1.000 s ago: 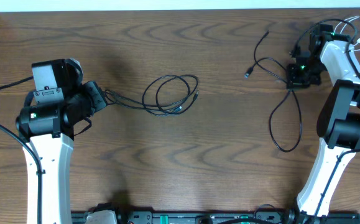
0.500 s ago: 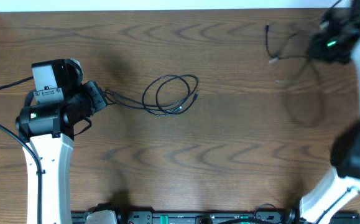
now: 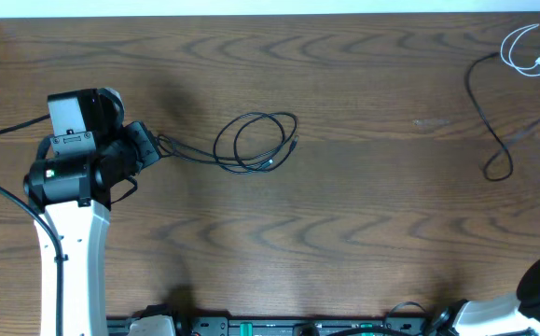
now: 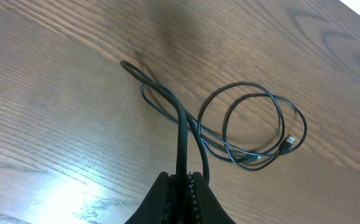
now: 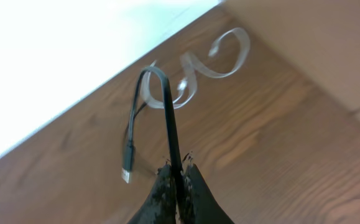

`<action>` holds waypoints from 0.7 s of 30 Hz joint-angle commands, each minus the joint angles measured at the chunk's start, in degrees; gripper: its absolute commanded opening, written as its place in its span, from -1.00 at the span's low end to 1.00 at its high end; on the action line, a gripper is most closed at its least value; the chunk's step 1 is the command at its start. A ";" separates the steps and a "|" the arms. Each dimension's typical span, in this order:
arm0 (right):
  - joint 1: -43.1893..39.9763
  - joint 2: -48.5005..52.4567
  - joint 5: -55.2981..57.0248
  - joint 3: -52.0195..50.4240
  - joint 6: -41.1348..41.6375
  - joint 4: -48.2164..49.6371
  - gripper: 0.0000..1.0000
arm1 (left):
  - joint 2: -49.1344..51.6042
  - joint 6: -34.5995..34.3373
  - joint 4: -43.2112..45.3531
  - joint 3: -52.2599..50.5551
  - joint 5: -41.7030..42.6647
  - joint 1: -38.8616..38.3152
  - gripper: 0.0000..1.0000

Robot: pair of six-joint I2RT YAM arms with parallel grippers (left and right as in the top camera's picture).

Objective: Untangle cables

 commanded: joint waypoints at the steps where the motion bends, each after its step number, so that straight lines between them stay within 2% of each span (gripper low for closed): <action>1: -4.37 1.46 3.67 -0.28 5.44 2.93 -0.98 | 0.76 0.50 -0.17 1.01 -0.74 0.02 -0.85; 5: -6.73 1.55 10.36 -0.13 7.48 4.66 -0.98 | 1.09 0.50 -0.15 1.01 -0.74 0.02 -0.85; 12: -8.22 2.56 13.99 0.31 8.50 7.58 -0.97 | 1.97 0.50 -0.15 1.01 -0.74 0.02 -0.85; 18: -8.17 9.03 16.39 0.28 8.44 12.74 -0.97 | 1.99 0.50 -0.15 1.01 -0.74 0.02 -0.85; 19: -8.17 10.69 16.11 0.28 8.44 13.73 -0.75 | 1.99 0.48 -0.15 1.01 -0.74 0.02 -0.85; 21: -8.17 13.60 15.56 0.31 8.50 14.47 0.33 | 1.99 0.48 -0.15 1.01 -0.74 0.02 -0.85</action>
